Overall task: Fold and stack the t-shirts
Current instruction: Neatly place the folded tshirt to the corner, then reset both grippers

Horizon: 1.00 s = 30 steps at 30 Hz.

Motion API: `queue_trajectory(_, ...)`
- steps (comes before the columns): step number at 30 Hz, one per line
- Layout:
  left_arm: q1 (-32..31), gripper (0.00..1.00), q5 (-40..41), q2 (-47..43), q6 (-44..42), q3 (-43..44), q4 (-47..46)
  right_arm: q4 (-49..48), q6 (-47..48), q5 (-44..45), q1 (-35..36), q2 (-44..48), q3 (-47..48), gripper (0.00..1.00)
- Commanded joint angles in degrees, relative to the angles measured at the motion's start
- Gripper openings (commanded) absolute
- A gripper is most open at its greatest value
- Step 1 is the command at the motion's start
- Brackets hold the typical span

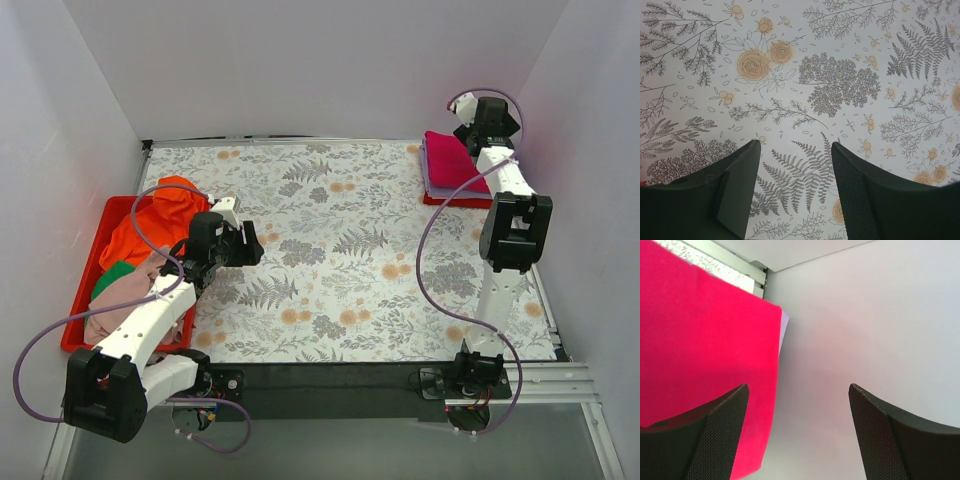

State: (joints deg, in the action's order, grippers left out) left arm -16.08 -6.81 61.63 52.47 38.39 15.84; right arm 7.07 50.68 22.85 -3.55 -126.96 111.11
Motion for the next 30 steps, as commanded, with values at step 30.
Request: queue_trajectory(30,3.16,0.93,4.78,-11.88,10.38,19.60,15.97,0.57,-42.84,-20.33,-2.69,79.04,-63.73,0.98)
